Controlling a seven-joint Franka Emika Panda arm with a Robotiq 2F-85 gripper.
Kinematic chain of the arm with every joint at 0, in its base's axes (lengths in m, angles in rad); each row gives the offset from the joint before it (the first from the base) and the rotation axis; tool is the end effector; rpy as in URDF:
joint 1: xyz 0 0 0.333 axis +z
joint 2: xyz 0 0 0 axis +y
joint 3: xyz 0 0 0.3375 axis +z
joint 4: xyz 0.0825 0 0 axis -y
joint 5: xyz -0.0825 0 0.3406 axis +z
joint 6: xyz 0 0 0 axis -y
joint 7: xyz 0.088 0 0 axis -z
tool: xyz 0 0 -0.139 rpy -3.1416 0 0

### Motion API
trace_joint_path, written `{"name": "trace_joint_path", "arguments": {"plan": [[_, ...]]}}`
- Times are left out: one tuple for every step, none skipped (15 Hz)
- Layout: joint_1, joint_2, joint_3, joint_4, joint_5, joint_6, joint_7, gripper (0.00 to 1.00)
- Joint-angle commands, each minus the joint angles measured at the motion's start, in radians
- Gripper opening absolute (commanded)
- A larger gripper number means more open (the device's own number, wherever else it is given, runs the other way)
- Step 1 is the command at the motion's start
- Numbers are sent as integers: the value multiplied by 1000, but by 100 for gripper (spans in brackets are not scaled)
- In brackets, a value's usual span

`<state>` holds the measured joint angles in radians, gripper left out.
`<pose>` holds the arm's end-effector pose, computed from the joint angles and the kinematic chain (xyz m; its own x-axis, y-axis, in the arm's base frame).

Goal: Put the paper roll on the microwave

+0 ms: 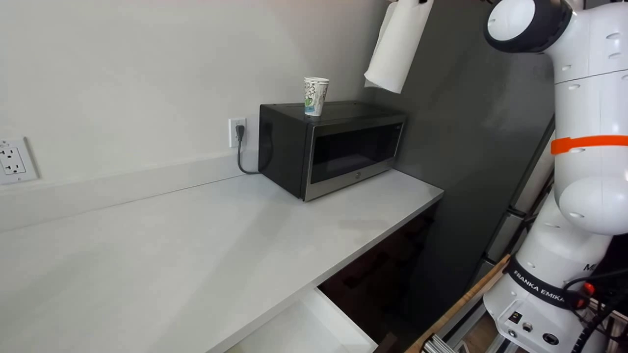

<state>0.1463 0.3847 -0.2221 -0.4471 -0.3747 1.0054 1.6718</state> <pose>0.4962 -0.0516 0.7997 -0.3965 -0.8604 0.3201 -0.9104 0.3238 -0.2575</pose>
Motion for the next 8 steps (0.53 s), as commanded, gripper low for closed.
{"name": "trace_joint_path", "arguments": {"plan": [[9,52,33,-3,-14,224,-37,3],[2,83,38,25,-3,273,-37,3],[1,112,41,41,0,312,-50,3],[-3,127,51,31,18,337,-56,3],[-7,142,60,26,37,336,-74,3],[-1,162,55,21,29,330,-91,3],[-4,178,57,20,34,327,-98,3],[-6,190,49,18,25,320,-112,3]]}}
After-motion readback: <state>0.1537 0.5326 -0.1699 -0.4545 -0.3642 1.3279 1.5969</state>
